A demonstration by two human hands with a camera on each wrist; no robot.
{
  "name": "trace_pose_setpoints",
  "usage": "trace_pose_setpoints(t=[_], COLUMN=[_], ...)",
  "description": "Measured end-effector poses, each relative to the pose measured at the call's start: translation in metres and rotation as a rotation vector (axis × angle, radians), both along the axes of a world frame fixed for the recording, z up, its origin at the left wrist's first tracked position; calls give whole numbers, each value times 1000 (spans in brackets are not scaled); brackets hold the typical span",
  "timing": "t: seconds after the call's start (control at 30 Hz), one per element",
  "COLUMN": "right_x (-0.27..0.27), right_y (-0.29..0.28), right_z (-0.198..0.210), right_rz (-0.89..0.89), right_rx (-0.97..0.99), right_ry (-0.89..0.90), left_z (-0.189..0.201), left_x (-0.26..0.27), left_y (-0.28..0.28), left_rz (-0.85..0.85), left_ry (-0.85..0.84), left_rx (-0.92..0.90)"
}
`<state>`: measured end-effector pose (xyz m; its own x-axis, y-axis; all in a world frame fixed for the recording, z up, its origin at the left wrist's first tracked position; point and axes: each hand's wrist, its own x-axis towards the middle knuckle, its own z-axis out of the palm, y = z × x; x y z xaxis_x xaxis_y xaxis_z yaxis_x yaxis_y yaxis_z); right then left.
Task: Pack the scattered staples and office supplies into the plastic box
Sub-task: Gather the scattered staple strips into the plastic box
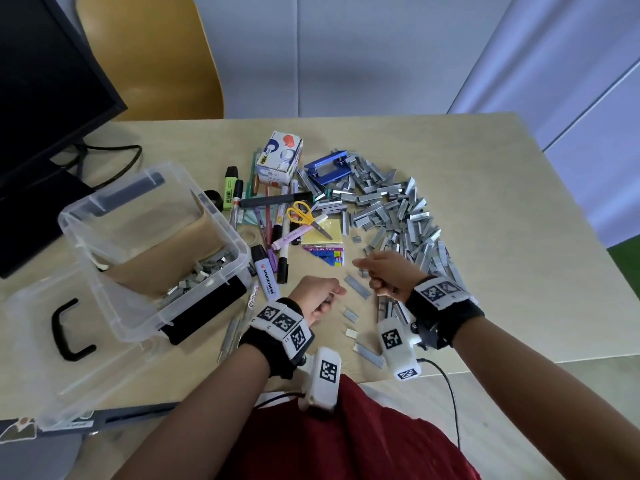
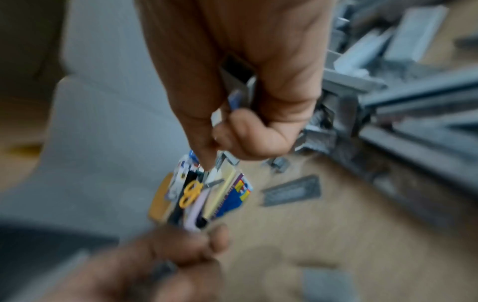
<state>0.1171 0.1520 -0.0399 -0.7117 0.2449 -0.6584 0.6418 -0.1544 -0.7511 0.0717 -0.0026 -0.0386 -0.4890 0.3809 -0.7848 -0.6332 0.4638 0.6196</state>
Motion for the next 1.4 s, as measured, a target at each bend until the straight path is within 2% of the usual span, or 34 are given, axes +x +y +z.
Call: trace_pose_setpoints(t=[0.1, 0.13, 0.2, 0.33, 0.4, 0.47, 0.53, 0.6, 0.67, 0.77, 0.87, 0.97, 1.07, 1.13, 1.3, 1.4], right_x=[-4, -5, -6, -8, -9, -10, -8, -5, -3, 0, 2, 1, -3, -8, -34, -55], right_y=[-6, -9, -14, -14, -8, 1, 11, 21, 28, 31, 31, 29, 27, 23, 2, -22], right_z=[-9, -13, -21, -19, -17, -13, -5, 1, 6, 10, 14, 13, 14, 17, 39, 60], right_rz=[382, 481, 594, 651, 585, 398, 153, -88, -250, -279, -294, -289, -246, -207, -44, 71], right_rx=[674, 819, 935, 1007, 941, 754, 457, 75, -261, -486, -584, -610, -577, -542, -386, -312], right_ry=[15, 10, -17, -31, -14, 11, 30, 51, 87, 172, 217, 214, 169, 135, 84, 122], left_z=[-2, -2, -2, -3, -2, -1, -1, -1, -2, -3, -4, -2, 8, 26, 97, 134], left_x=[2, 2, 0, -1, 1, 2, 4, 7, 8, 10, 10, 7, 0, -7, -36, -59], left_y=[9, 12, 16, 19, 19, 19, 20, 23, 26, 29, 30, 28, 27, 27, 11, -16], left_rz=[-342, -461, -666, -963, -1072, -1155, -1258, -1354, -1395, -1377, -1385, -1322, -1081, -884, -520, -385], left_ry=[289, 396, 577, 782, 843, 879, 908, 923, 959, 1027, 1048, 972, 878, 852, 920, 944], left_rx=[-63, -93, -167, -309, -345, -349, -354, -377, -382, -378, -428, -449, -390, -274, -90, -109])
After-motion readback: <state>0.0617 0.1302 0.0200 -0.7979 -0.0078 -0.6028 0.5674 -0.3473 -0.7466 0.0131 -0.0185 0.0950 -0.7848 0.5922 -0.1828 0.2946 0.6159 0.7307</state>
